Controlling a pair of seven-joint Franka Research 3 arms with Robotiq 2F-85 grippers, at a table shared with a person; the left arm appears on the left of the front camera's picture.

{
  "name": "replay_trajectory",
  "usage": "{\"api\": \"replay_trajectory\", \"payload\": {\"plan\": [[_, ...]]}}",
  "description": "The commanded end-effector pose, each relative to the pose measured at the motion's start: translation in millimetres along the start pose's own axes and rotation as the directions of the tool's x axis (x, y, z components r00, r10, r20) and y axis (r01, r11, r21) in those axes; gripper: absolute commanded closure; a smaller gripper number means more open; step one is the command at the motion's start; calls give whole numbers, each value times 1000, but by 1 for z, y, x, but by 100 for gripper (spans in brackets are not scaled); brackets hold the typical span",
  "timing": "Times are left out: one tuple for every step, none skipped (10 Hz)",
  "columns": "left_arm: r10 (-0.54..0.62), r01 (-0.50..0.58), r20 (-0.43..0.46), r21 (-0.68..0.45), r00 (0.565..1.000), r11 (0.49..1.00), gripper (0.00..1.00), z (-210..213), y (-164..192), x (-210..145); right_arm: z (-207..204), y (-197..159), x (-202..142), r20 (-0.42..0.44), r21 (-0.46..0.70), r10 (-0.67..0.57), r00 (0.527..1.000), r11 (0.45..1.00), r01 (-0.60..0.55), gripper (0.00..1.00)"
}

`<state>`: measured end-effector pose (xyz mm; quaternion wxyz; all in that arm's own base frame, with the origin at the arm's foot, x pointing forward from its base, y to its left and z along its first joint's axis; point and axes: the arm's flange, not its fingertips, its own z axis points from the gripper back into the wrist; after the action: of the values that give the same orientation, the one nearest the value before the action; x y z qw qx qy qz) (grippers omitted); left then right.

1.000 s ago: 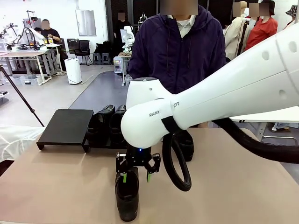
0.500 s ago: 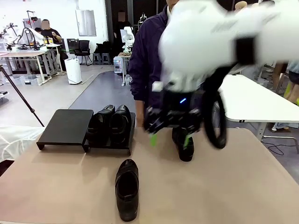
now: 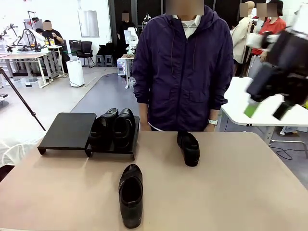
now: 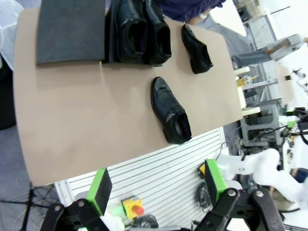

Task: Organize the shoes by placing them on the stand.
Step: Pick up one Shoe and place it in the middle of the table.

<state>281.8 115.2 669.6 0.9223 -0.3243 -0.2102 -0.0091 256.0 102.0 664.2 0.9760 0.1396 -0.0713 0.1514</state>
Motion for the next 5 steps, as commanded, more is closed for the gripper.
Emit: {"api": "replay_trajectory", "payload": {"plan": [[-18, 18, -3, -5, 1000, 1000, 0, 1, 0, -1, -3, -39, -37, 65, 56, 37, 997, 998, -41, 0], [-18, 18, -3, -5, 1000, 1000, 0, 1, 0, -1, -2, -59, -48, 84, 67, 26, 996, 997, -32, 0], [-18, 18, -3, -5, 1000, 1000, 0, 1, 0, -1, 0, -81, -53, 109, 82, 4, 994, 997, -13, 0], [-18, 18, -3, -5, 1000, 1000, 0, 1, 0, -1, -4, -96, -54, 133, 89, -46, 990, 995, 34, 0], [-18, 18, -3, -5, 1000, 1000, 0, 1, 0, -1, -19, -99, -40, 92, 5, -176, 980, 984, 176, 0]]}}
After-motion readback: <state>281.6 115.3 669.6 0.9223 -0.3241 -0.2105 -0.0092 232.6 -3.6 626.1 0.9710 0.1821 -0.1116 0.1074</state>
